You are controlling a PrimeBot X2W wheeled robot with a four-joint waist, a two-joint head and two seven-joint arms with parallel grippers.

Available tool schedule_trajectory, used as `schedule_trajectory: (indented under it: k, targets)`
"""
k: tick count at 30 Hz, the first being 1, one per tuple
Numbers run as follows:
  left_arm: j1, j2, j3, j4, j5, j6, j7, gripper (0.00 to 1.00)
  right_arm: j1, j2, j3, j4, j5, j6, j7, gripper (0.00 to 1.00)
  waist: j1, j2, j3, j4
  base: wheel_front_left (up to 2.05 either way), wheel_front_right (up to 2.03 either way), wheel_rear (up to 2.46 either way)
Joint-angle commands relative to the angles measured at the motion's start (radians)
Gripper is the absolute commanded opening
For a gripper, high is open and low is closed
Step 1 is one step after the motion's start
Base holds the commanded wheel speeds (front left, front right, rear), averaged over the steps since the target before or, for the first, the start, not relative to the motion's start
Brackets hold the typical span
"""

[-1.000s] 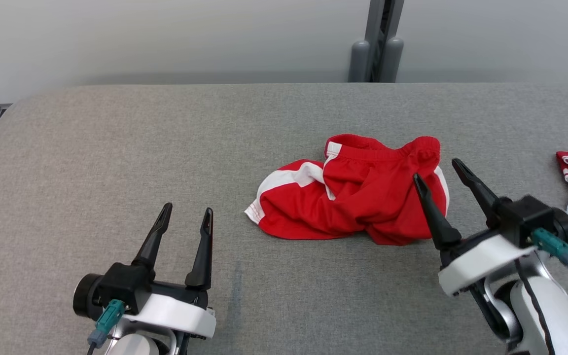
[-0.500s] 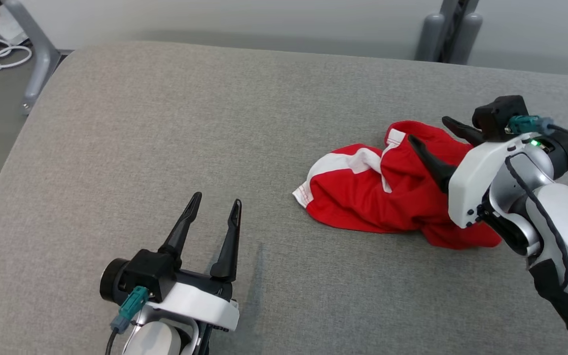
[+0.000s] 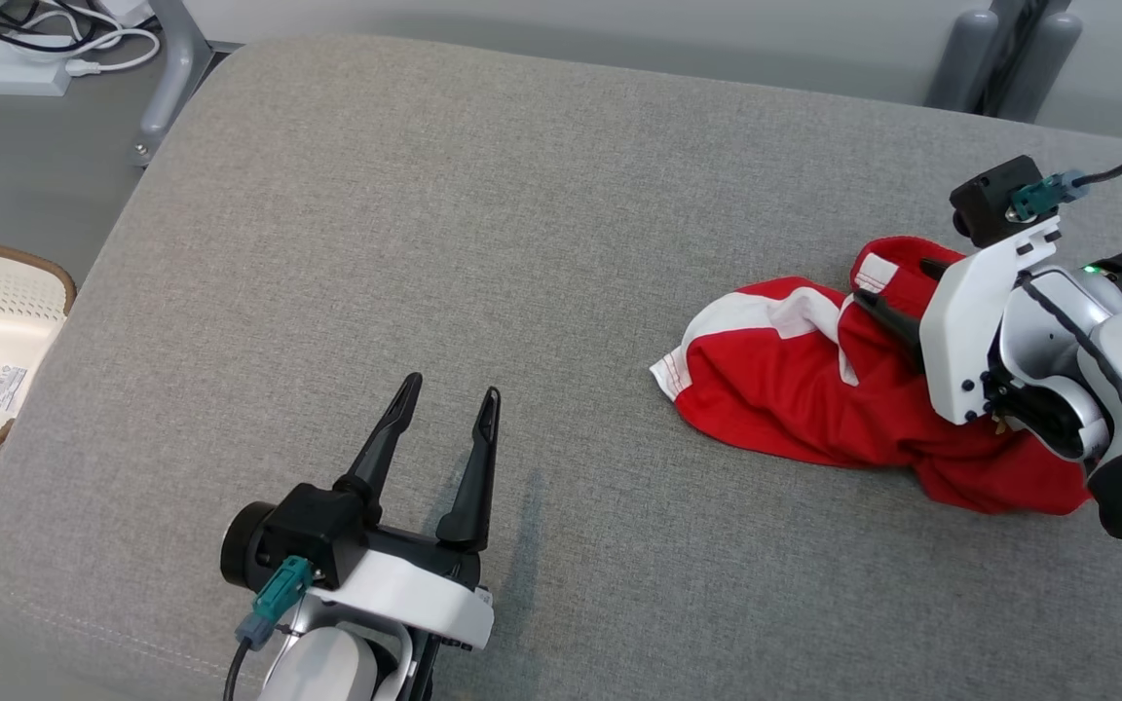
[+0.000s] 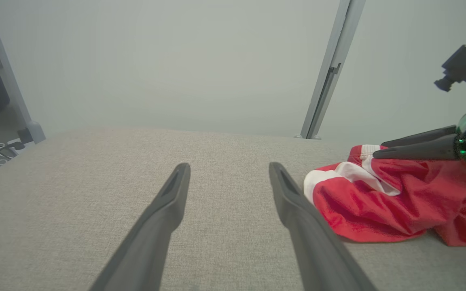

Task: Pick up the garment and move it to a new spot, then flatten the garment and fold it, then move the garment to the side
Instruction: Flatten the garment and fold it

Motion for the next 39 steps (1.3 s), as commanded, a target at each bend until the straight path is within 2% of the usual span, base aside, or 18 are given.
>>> schedule_trajectory:
  k: [1,8,9,10,11,16,20,28,39]
  targets:
    - [-0.013,0.003,-0.001,-0.002,-0.009,0.008,-0.003,1.00,-0.018,-0.008,0.007,0.015,0.017,0.000,0.014,1.00,0.0000,0.0000,0.002,0.006,0.00,0.00,0.00]
    - [-0.014,0.003,-0.011,-0.003,-0.014,0.010,-0.003,1.00,-0.062,-0.006,0.058,0.079,0.079,0.000,0.065,1.00,0.0000,0.0000,0.008,0.022,0.00,0.00,0.00]
    - [-0.014,0.003,-0.013,-0.002,-0.014,0.010,-0.003,1.00,-0.065,-0.004,0.063,0.085,0.094,0.000,0.076,0.78,0.0000,0.0000,0.008,0.024,0.00,0.00,0.00]
    - [-0.014,0.003,-0.014,-0.001,-0.015,0.011,-0.003,1.00,-0.070,-0.006,0.071,0.088,0.104,0.000,0.081,0.26,0.0000,0.0000,0.007,0.025,0.00,0.00,0.00]
    - [-0.014,0.003,-0.016,-0.001,-0.016,0.012,-0.003,1.00,-0.077,-0.010,0.080,0.088,0.110,0.000,0.083,0.00,0.0000,0.0000,0.007,0.027,0.00,0.00,0.00]
    - [-0.009,0.003,-0.019,0.005,-0.017,0.014,-0.003,1.00,-0.086,-0.004,0.101,0.092,0.154,0.000,0.057,0.00,0.0000,0.0000,-0.002,0.027,0.00,0.00,0.00]
    - [-0.003,0.003,-0.016,0.010,-0.013,0.013,-0.003,1.00,-0.105,0.003,0.119,0.068,0.181,0.000,-0.005,0.00,0.0000,0.0000,-0.015,0.023,0.00,0.00,0.00]
    - [0.006,0.003,-0.002,0.006,-0.003,0.009,-0.003,1.00,-0.170,0.046,0.098,-0.008,0.253,0.000,-0.194,0.00,0.0000,0.0000,-0.043,0.014,0.00,0.00,0.00]
    - [0.029,0.003,0.021,0.000,0.009,0.008,-0.003,1.00,-0.315,0.109,-0.017,-0.043,0.305,0.000,-0.484,0.00,0.0000,0.0000,-0.074,-0.001,0.00,0.00,0.00]
